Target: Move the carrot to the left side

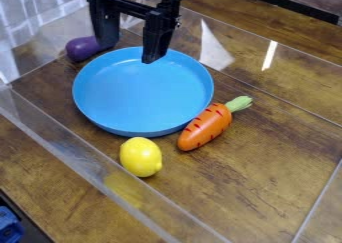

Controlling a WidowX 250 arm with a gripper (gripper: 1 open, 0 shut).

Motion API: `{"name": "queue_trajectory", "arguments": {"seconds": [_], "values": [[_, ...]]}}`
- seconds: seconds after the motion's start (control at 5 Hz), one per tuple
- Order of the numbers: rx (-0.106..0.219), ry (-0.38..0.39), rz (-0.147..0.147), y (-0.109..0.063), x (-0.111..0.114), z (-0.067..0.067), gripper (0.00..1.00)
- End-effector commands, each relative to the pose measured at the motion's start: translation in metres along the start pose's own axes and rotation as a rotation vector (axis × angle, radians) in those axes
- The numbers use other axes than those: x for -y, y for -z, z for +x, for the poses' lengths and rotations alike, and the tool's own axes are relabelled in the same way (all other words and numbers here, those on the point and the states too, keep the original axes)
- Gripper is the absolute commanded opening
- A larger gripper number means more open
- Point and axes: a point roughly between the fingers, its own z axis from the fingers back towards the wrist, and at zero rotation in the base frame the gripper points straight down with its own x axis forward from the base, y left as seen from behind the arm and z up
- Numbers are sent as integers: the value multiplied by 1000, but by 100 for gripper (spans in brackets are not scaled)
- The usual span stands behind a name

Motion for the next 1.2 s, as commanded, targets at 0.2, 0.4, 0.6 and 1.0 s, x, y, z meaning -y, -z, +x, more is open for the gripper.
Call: {"name": "queue_trajectory", "arguments": {"seconds": [0.2, 0.4, 0.6, 1.0], "values": [[-20, -2, -1, 7, 1, -9, 100], [-26, 19, -1, 11, 19, -3, 100], [-16, 121, 9, 24, 50, 10, 100], [-14, 156, 31, 63, 91, 29, 100]]}}
